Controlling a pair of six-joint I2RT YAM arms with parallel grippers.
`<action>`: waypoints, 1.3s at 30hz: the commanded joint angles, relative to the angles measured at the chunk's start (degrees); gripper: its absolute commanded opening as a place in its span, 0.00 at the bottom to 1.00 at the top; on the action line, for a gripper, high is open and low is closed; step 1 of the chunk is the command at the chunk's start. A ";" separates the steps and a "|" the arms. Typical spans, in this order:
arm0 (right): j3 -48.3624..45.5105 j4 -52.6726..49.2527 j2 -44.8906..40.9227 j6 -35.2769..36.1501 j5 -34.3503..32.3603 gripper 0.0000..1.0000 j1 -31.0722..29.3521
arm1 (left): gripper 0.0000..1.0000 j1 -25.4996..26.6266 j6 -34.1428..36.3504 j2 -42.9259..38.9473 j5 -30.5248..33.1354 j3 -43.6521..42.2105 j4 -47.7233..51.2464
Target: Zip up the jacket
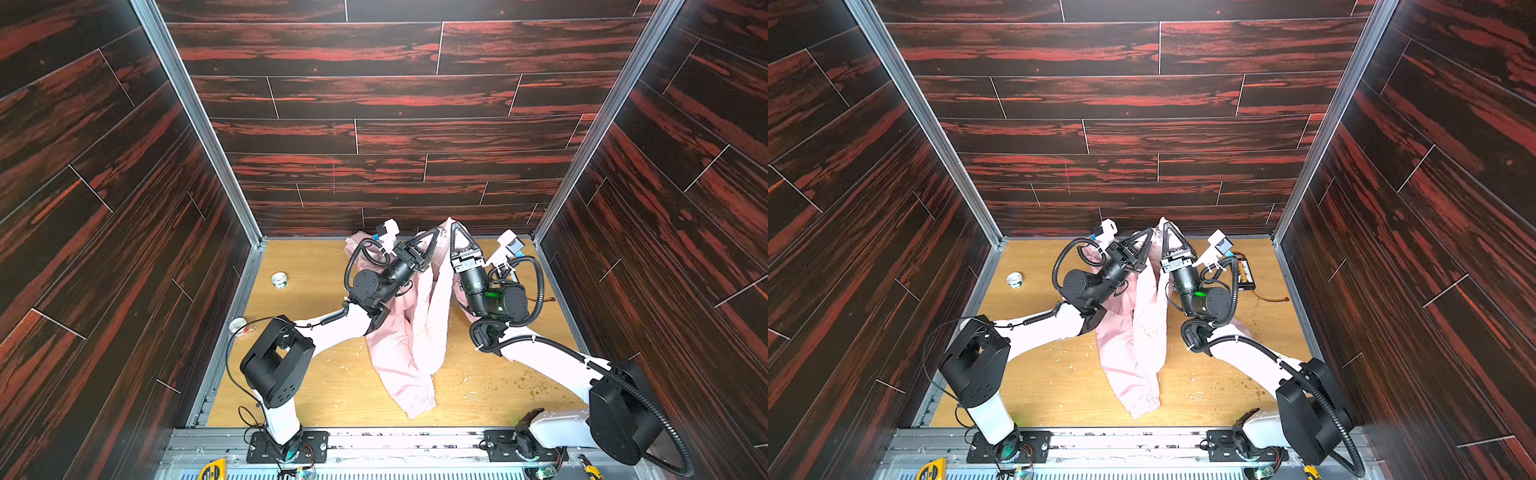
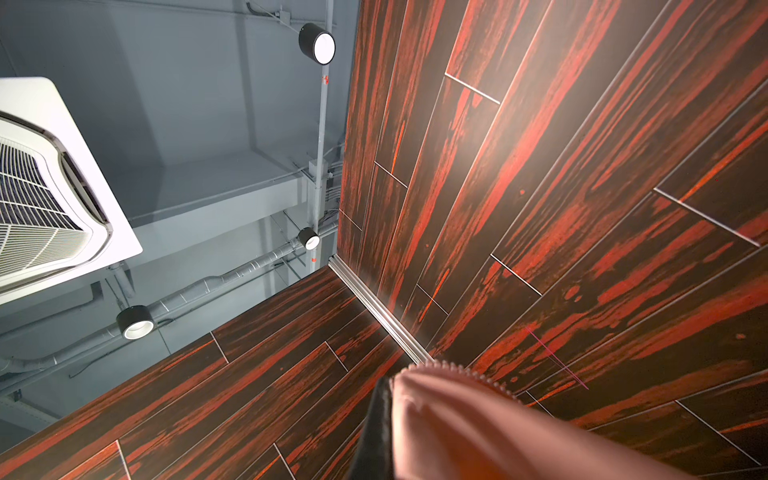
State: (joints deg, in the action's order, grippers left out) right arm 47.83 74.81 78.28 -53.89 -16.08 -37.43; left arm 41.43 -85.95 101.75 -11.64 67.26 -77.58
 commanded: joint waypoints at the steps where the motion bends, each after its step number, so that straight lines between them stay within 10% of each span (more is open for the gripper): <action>1: -0.36 3.38 -3.12 0.46 -0.58 0.00 -0.01 | 0.00 0.29 0.34 -1.12 -1.19 2.28 -3.19; 39: -0.99 0.99 -3.04 -0.25 -2.44 0.00 0.02 | 0.00 0.93 0.22 -1.08 -1.57 2.66 -3.19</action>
State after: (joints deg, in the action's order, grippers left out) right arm 46.48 73.82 77.43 -54.37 -17.04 -37.43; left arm 42.02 -85.93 101.75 -12.05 67.75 -77.60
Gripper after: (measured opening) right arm 0.048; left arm 0.072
